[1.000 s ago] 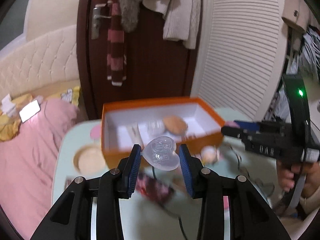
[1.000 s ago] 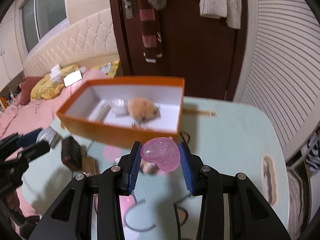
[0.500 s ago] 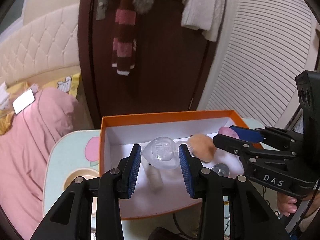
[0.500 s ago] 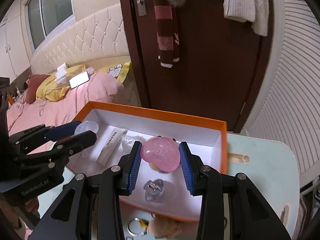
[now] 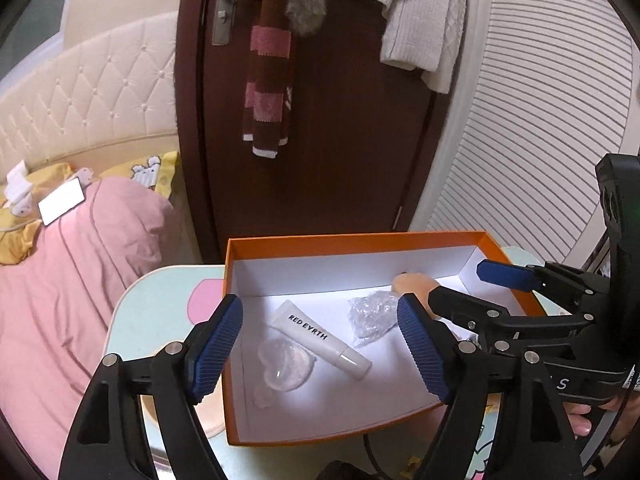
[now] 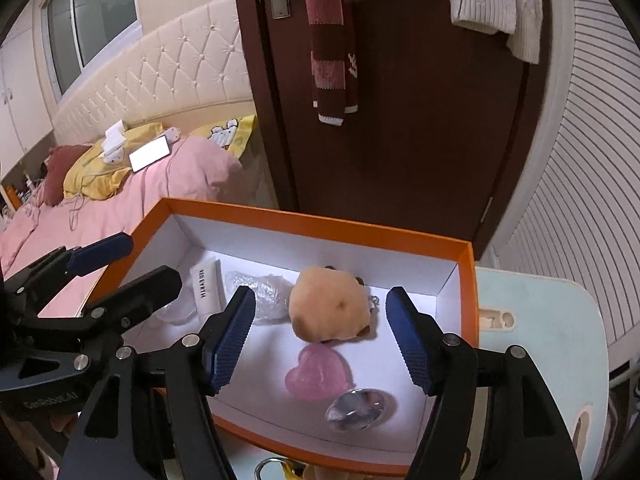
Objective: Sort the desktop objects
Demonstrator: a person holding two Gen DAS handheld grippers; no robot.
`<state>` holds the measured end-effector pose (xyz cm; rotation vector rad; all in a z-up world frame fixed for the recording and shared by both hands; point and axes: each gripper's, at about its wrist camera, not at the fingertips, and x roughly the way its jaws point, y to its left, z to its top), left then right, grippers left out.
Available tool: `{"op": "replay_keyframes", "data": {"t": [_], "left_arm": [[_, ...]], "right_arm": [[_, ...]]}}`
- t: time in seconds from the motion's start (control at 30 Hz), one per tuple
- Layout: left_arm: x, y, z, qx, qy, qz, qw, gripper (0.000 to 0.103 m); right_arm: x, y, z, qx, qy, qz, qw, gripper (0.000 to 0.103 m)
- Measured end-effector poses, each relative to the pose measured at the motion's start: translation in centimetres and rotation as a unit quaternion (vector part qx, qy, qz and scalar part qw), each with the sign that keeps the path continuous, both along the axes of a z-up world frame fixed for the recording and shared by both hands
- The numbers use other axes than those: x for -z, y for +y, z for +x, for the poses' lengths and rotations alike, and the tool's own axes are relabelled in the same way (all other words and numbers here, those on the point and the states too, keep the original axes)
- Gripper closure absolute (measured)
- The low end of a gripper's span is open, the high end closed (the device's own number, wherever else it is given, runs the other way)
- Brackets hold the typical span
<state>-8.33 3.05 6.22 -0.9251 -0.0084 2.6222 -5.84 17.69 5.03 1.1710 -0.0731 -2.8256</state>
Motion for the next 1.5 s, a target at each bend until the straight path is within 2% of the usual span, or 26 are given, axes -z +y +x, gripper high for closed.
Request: {"op": "replay_keyframes", "data": {"t": [0.27,0.4,0.53,0.63,0.7,0.9,1.0,1.07,1.17,1.3,1.43,1.5], "left_arm": [[-2.0,-0.7,3.1,0.002,0.018,0.013,0.9998,0.018],[-2.1,-1.6,5.5,-0.005,0.020,0.013,0.9997,0.015],[-0.6,-2.9,8.3,-0.026,0.000,0.009,0.9996,0.013],[1.1,-3.7,10.3,-0.037,-0.023,0.008,0.9990,0.013],[2.1,-3.9,11.6,-0.046,-0.030,0.003,0.9985,0.013],[4.9,-4.0,14.6,-0.059,-0.042,-0.022,0.9971,0.012],[6.3,-3.7,14.8,-0.069,-0.051,-0.039,0.9956,0.012],[6.7,-3.6,14.8,-0.074,-0.049,-0.051,0.9948,0.007],[7.2,-2.9,14.7,-0.081,-0.038,-0.084,0.9925,0.000],[7.5,-2.9,14.9,-0.080,-0.024,-0.081,0.9932,0.000],[7.6,-3.0,15.1,-0.080,-0.020,-0.081,0.9933,0.000],[7.7,-3.0,15.1,-0.080,-0.019,-0.081,0.9933,0.000]], "right_arm": [[-1.4,0.3,1.8,0.002,0.016,-0.017,1.000,0.034],[-1.9,0.2,4.3,0.003,0.026,-0.006,1.000,0.034],[-1.6,0.1,7.1,0.003,0.032,0.027,0.999,0.034],[-0.6,0.4,9.5,0.004,0.024,0.025,0.999,0.032],[0.0,0.7,11.0,0.007,0.016,0.014,1.000,0.027],[1.7,1.6,14.4,0.023,-0.010,-0.039,0.999,0.027],[3.2,2.1,14.8,0.036,-0.041,-0.050,0.997,0.027],[4.1,2.6,14.9,0.050,-0.061,-0.057,0.995,0.026],[4.1,2.8,14.7,0.074,-0.059,-0.026,0.995,0.021],[4.8,2.3,14.4,0.092,-0.060,0.034,0.993,0.017],[5.3,2.5,14.0,0.096,-0.062,0.033,0.993,0.000],[5.5,2.6,13.9,0.098,-0.057,0.033,0.993,0.000]]}}
